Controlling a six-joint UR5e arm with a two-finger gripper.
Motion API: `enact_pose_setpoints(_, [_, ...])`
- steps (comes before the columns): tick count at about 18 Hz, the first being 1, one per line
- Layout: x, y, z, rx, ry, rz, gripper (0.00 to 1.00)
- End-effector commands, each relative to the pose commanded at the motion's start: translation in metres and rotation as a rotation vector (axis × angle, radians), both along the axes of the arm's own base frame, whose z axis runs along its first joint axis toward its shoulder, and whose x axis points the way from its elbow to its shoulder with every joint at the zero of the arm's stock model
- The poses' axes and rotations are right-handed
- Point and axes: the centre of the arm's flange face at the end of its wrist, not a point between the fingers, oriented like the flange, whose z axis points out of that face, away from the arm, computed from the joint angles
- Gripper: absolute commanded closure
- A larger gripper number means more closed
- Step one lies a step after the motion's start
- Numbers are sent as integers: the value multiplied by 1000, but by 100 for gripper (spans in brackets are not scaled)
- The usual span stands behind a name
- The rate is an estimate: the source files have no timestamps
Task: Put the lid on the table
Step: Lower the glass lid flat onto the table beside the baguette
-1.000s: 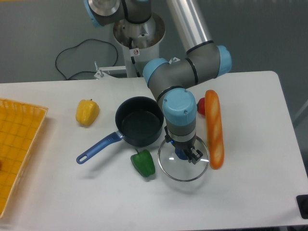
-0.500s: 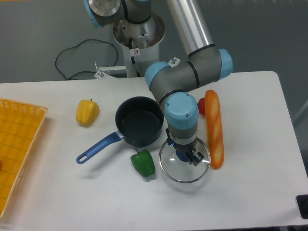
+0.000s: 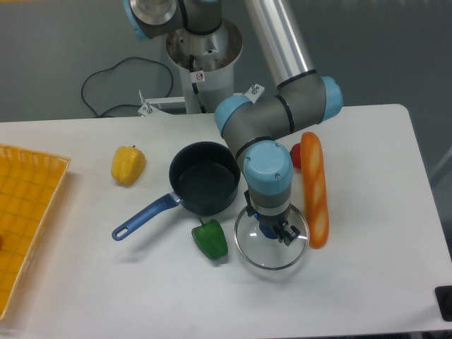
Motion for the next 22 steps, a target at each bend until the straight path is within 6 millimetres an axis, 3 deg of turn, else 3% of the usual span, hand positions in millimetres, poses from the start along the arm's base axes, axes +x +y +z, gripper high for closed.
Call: enact_pose_setpoints(22, [0, 2, -16, -15, -19, 3, 37])
